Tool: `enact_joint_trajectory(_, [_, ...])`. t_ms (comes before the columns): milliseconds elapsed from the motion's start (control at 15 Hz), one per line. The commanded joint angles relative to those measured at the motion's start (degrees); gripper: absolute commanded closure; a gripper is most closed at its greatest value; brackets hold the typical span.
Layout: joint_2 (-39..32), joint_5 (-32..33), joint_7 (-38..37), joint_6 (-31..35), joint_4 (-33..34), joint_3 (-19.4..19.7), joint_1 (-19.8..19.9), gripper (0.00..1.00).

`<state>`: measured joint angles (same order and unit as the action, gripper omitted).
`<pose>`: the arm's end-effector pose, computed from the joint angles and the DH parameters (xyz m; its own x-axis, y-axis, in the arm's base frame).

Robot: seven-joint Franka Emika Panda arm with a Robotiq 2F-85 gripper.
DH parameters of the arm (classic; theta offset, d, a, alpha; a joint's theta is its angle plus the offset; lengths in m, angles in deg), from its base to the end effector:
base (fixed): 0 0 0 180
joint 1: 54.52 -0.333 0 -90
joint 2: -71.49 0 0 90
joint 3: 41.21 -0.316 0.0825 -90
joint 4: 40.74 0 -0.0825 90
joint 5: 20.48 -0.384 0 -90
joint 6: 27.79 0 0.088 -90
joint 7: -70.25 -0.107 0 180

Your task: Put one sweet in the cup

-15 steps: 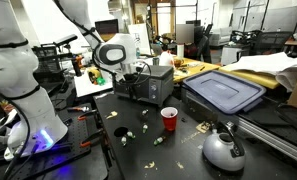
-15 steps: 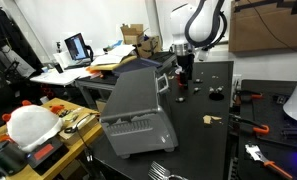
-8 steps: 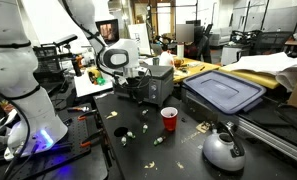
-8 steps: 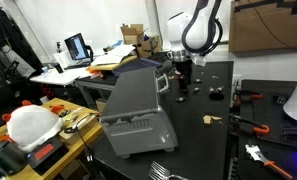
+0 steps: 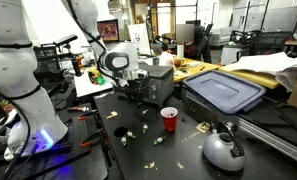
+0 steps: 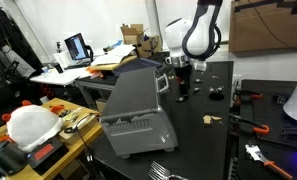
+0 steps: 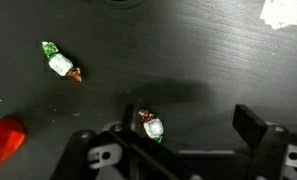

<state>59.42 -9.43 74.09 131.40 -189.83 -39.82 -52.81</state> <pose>0.4321 -0.0155 0.1777 0.9803 0.1920 -0.0452 0.1947 -0.9788 0.0640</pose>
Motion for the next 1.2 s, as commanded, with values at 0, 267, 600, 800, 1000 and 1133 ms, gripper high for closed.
enact_joint_trajectory(0, [-1.1,4.8,0.4,2.3,-0.1,1.9,-1.5,0.0])
enact_joint_trajectory(267, [-2.1,8.6,0.5,3.7,0.0,2.9,-2.2,0.0])
enact_joint_trajectory(600, [-3.2,10.2,0.9,5.0,0.3,3.1,-2.7,0.0])
enact_joint_trajectory(800, [-3.7,10.3,1.3,5.7,0.5,3.2,-3.1,0.0])
enact_joint_trajectory(1000, [-4.3,10.0,1.7,6.1,0.9,3.1,-3.2,0.0])
enact_joint_trajectory(1133, [-4.8,10.6,1.7,6.2,1.3,3.5,-3.4,0.0])
